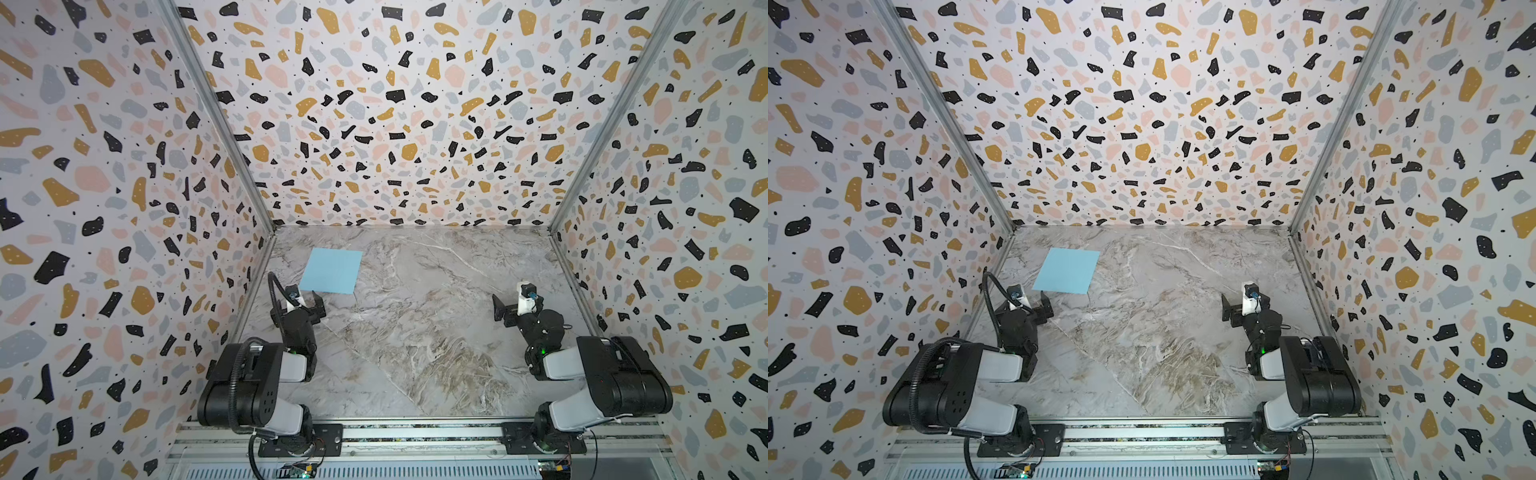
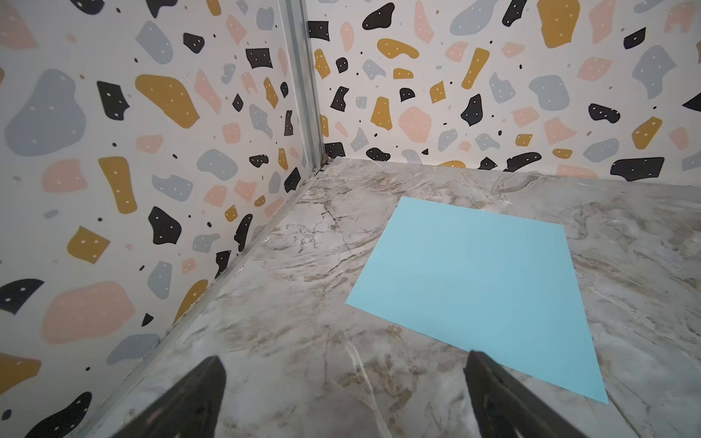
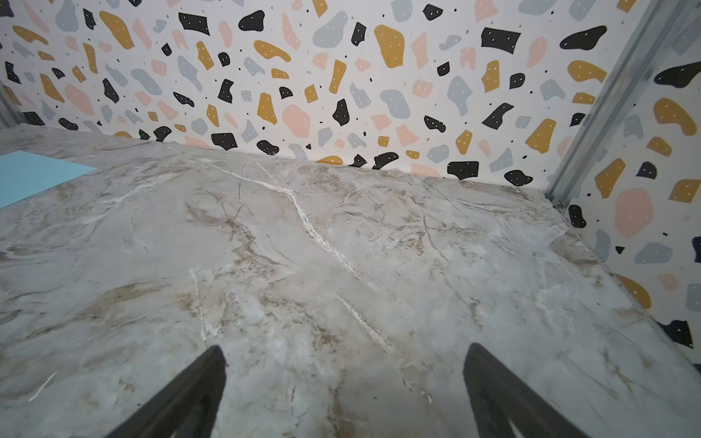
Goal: Fold a paper plane with a square sheet of paper (pick it up from the middle)
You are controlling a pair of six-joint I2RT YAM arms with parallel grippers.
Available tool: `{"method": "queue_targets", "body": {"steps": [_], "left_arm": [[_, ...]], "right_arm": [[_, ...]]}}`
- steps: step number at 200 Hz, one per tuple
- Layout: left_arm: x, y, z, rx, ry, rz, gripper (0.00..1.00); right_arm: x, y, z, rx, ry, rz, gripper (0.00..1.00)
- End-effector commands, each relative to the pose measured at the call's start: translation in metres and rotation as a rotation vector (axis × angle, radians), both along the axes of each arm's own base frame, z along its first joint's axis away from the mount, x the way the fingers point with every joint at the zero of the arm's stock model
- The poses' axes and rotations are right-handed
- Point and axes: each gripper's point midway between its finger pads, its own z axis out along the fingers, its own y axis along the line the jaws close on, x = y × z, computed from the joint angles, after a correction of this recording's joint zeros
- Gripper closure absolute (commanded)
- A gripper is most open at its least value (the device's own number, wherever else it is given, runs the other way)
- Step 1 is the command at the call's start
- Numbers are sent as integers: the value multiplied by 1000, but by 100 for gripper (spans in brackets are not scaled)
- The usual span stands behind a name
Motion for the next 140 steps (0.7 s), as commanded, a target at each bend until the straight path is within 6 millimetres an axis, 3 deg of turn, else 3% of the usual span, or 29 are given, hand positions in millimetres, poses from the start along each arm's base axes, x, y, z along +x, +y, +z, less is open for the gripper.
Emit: {"method": "queue_targets", "body": {"steps": [1,140], "left_arm": [[6,0,20,1,-72,7,0],[4,1,20,-1,-74,14,0]], "right_arm": [[-1,1,5,-3,-24,9,1],[1,1,5,-3,-20,8,1]]}}
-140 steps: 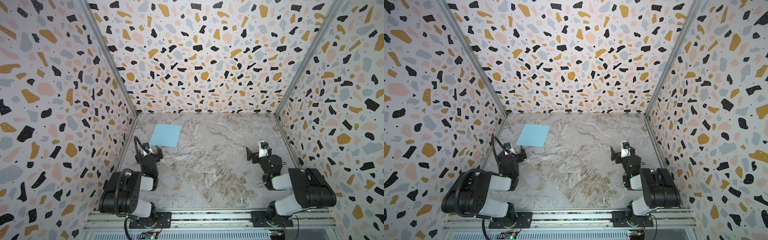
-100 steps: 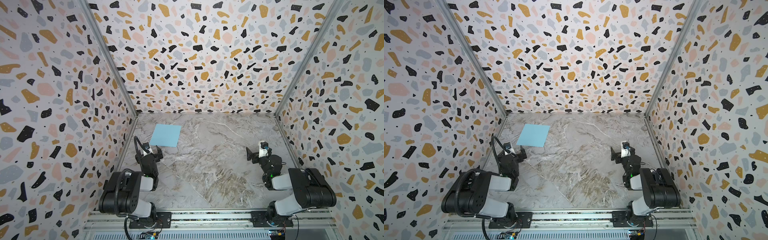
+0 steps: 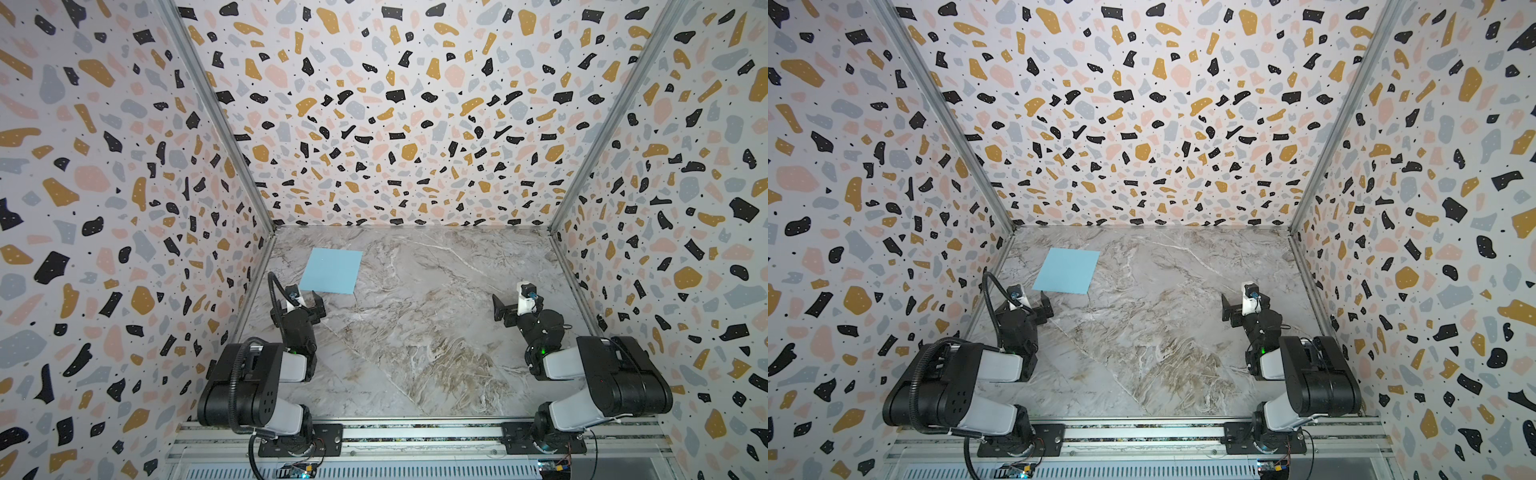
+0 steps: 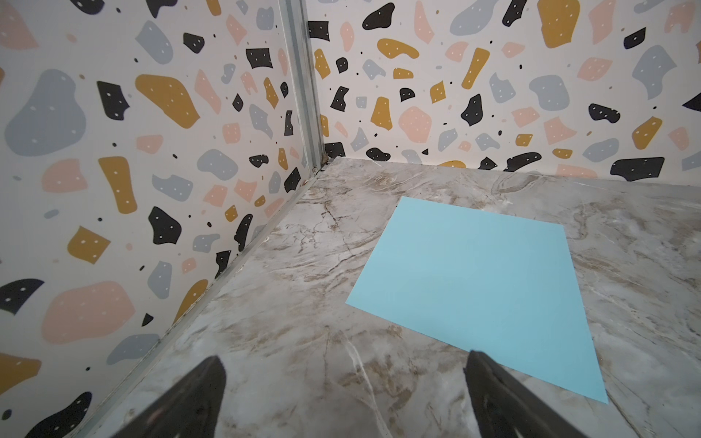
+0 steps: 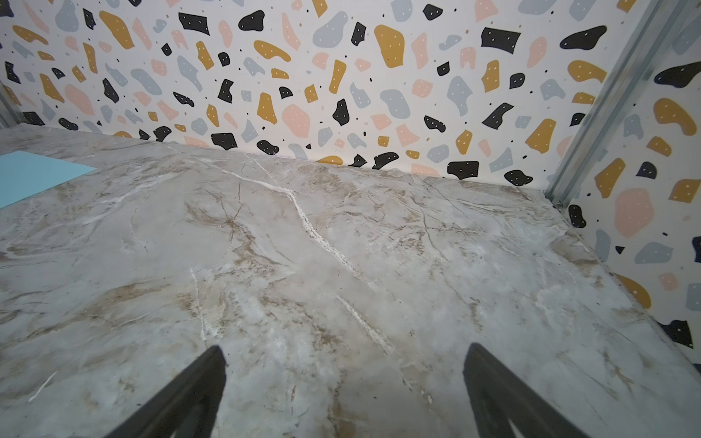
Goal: Fold a paper plane with a square sheet of paper (pick it up from the middle)
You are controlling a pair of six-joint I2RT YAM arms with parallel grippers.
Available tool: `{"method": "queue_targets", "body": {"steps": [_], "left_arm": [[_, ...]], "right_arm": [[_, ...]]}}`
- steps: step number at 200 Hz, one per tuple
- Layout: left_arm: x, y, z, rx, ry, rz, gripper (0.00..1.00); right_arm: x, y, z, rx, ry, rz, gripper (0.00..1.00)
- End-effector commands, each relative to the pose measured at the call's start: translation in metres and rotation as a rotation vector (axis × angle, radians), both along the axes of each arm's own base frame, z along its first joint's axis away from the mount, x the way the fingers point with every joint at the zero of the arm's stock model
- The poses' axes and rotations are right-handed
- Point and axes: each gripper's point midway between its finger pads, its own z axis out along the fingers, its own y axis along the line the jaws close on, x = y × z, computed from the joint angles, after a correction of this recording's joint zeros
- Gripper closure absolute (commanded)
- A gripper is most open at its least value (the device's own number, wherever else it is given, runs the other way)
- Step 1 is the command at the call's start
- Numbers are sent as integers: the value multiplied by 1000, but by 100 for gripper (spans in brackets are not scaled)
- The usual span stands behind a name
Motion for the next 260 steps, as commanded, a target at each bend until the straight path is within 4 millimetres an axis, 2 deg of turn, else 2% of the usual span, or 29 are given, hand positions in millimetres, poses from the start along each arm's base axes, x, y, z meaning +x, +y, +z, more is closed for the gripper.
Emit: {"method": "queue_targets", "body": {"steps": [1,92,123,150,168,181,206,235,260], "left_arm": [[5,1,20,-1,-74,13,0],[4,2,22,-1,-81,16,0],[-2,17,36,-24,-90,119,0],[-2,28,53,-49,-73,196,0],[3,34,68,-214,-100,278,0],[21,23,78,-293,-61,225,0],[54,1,79,-365,45,118,0],[94,-47,64,-443,166,-143,0],[117,-64,37,-512,281,-197,2]], "right_arm": [[1,1,5,-3,-19,7,1],[0,0,6,-4,-27,1,1],[8,-28,21,34,14,-171,1],[15,-43,46,58,17,-263,1],[16,-65,62,192,54,-414,1],[17,-74,65,296,124,-492,1],[30,-59,77,355,223,-423,1],[38,-45,86,429,288,-308,1],[39,-33,92,454,308,-210,1]]}}
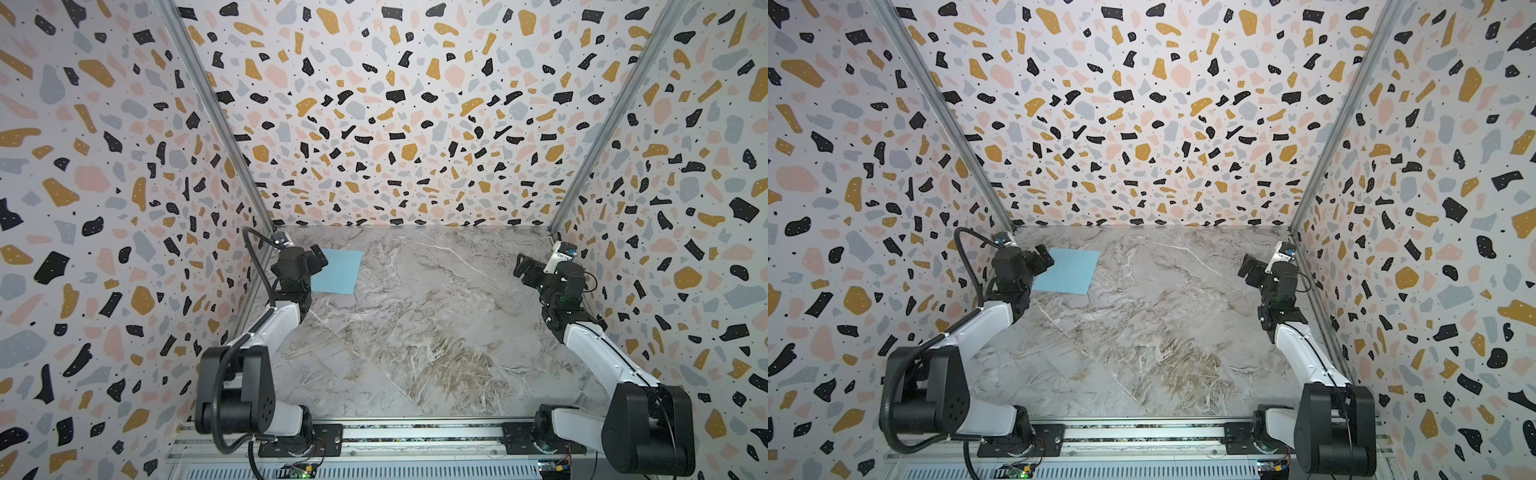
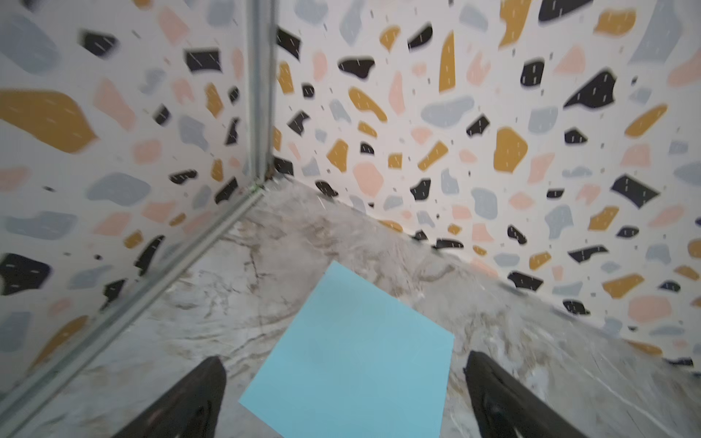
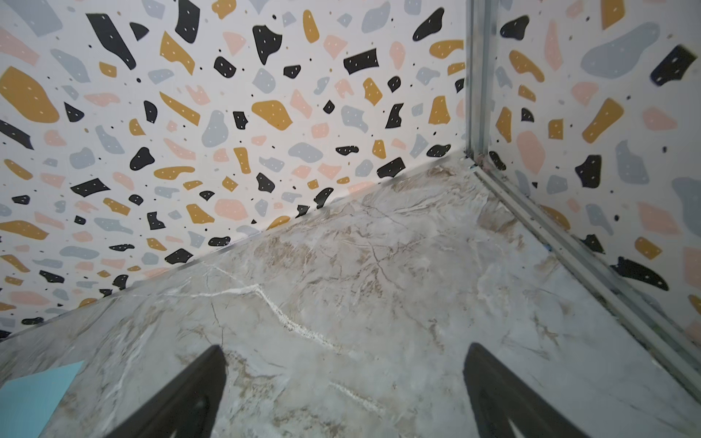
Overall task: Fold a paper plane with a square sheet of paper (pick it up from the middle)
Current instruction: 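Move both grippers toward the light-blue paper sheet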
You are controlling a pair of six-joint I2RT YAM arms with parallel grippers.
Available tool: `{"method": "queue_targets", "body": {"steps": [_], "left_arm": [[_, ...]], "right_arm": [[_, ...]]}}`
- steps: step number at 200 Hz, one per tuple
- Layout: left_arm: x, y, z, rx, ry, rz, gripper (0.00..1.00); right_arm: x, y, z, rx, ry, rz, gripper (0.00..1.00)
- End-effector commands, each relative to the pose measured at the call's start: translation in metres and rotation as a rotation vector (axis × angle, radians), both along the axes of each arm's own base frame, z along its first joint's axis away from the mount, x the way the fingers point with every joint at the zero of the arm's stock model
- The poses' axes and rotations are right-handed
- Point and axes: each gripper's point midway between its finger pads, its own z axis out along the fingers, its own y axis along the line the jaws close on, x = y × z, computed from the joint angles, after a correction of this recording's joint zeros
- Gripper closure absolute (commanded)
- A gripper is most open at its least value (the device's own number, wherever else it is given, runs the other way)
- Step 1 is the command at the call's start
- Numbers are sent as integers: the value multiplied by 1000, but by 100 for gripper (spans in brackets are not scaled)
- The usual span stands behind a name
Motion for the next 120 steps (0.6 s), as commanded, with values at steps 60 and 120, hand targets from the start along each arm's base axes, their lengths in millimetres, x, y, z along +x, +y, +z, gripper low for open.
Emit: {"method": "queue_targets", "body": {"steps": [60,120], "left_arm": [[50,-62,-96,-242,278,-247,8],[48,-66,-144,-230,440,-234,12]], "right_arm": [[-7,64,-35,155,104,383,1],[-4,76,-59,185,161,419,1]]}}
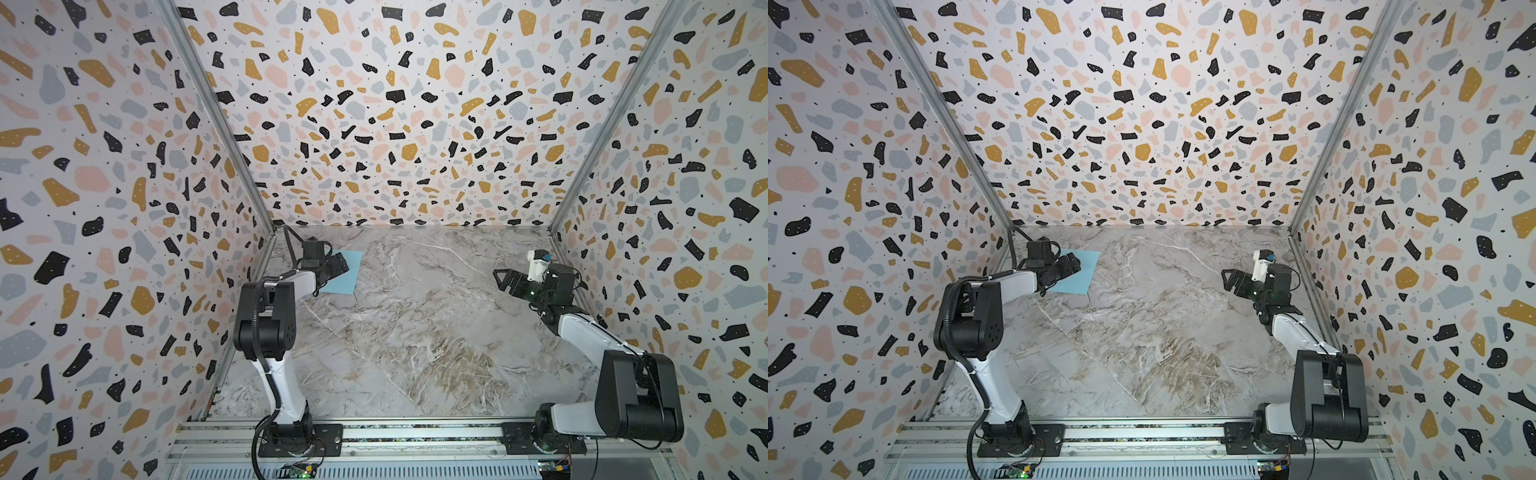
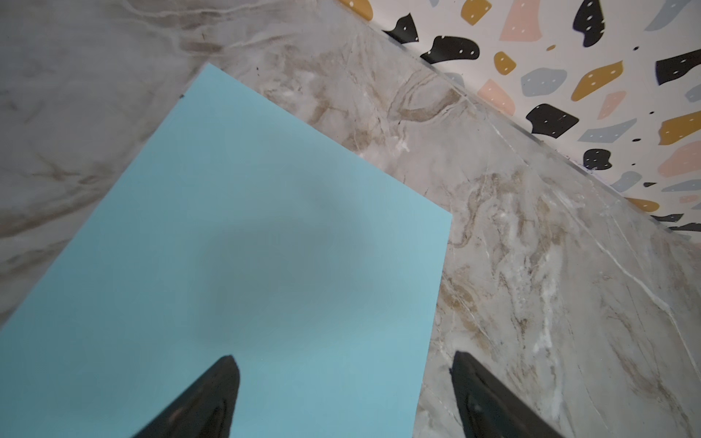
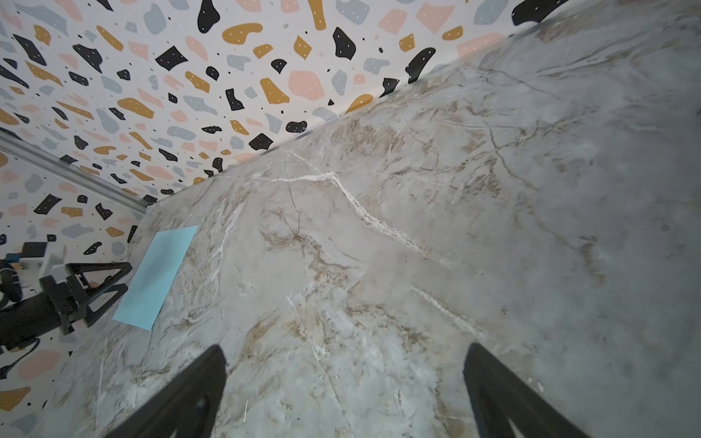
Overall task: Fold a paper plane with a square sheet of paper (pick it up from the middle)
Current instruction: 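Move both grippers toward the light-blue paper sheet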
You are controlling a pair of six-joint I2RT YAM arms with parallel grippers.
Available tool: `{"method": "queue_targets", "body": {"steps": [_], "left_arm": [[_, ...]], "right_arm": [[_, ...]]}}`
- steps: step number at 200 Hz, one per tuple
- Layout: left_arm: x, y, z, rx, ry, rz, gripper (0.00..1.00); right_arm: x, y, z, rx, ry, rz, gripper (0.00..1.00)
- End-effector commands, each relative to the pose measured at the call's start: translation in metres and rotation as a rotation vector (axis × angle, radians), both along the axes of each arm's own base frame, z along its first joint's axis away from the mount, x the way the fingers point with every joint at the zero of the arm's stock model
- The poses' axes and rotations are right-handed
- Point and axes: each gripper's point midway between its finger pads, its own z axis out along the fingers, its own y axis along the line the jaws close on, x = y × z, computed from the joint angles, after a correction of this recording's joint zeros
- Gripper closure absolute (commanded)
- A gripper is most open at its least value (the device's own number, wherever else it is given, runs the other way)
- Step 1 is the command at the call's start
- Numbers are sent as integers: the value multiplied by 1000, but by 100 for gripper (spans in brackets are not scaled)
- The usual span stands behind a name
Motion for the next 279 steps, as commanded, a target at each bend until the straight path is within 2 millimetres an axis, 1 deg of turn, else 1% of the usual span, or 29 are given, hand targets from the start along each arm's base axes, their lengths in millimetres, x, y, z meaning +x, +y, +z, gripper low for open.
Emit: {"method": "queue_targets", "body": {"steps": [1,37,50,75,91,108,124,141,170,181,191,202,213,236,246,254,263,279], "left_arm": [[-6,-6,-11,1,59,-17,12],[-23,-9,-28,49,122,14,14],[-33,-17,-36,45,154,10,14],[-60,-38,-49,19,199,-8,15],[-79,-59,-52,-6,221,-42,15],[-106,-84,-56,-22,260,-97,14],[-137,-113,-59,-33,296,-170,14],[-175,-145,-61,-50,331,-249,14],[-231,-198,-56,-143,366,-372,13],[-246,-217,-49,-183,379,-428,13],[-255,-227,-43,-186,378,-459,12],[-259,-236,-34,-197,367,-492,12],[-259,-244,-23,-228,357,-515,11],[-243,-252,11,-231,278,-552,10],[-234,-249,22,-199,245,-560,9],[-226,-241,26,-162,225,-552,8],[-219,-231,26,-130,216,-538,8],[-209,-217,21,-124,221,-522,12]], "right_arm": [[0,10,4,11,-23,41,1],[1,9,-5,20,11,24,1],[1,9,-9,23,26,21,1],[1,10,-15,26,58,10,0],[1,10,-18,24,75,1,0],[-1,13,-21,27,96,-1,0],[-4,16,-25,31,117,2,0],[-8,22,-32,35,150,9,0],[-24,40,-43,44,207,48,2],[-31,49,-48,43,231,71,2],[-38,57,-52,36,250,91,2],[-46,65,-55,33,271,110,3],[-53,75,-56,32,287,137,3],[-70,105,-54,33,324,215,3],[-78,123,-53,37,344,255,4],[-86,140,-52,42,354,294,5],[-94,157,-52,48,369,334,8],[-108,190,-55,61,404,405,13]]}}
